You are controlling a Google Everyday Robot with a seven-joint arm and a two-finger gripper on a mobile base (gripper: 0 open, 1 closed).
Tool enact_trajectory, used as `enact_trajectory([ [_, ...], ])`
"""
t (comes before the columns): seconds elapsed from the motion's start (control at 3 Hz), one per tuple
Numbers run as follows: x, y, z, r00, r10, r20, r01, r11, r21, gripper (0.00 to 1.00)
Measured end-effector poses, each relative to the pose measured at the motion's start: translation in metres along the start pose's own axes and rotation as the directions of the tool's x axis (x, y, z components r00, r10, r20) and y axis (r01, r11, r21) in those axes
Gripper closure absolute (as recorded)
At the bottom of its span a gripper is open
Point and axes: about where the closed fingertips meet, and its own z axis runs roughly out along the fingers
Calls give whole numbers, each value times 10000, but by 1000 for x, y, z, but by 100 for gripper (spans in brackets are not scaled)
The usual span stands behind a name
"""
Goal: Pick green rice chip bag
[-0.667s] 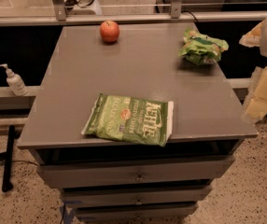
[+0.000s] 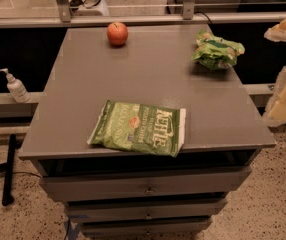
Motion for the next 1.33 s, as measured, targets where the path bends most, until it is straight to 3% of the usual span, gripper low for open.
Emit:
enact_trajectory([
  [0.33,-10,-25,9,9937,41,1118,-135,9965,830,0],
  [0.67,-21,-67,26,9713,293,2361,-695,9841,1636,0],
  [1.0,-31,-109,51,9488,595,3101,-1314,9675,2163,0],
  [1.33,-34,-147,86,9357,1037,3371,-1879,9554,2278,0],
])
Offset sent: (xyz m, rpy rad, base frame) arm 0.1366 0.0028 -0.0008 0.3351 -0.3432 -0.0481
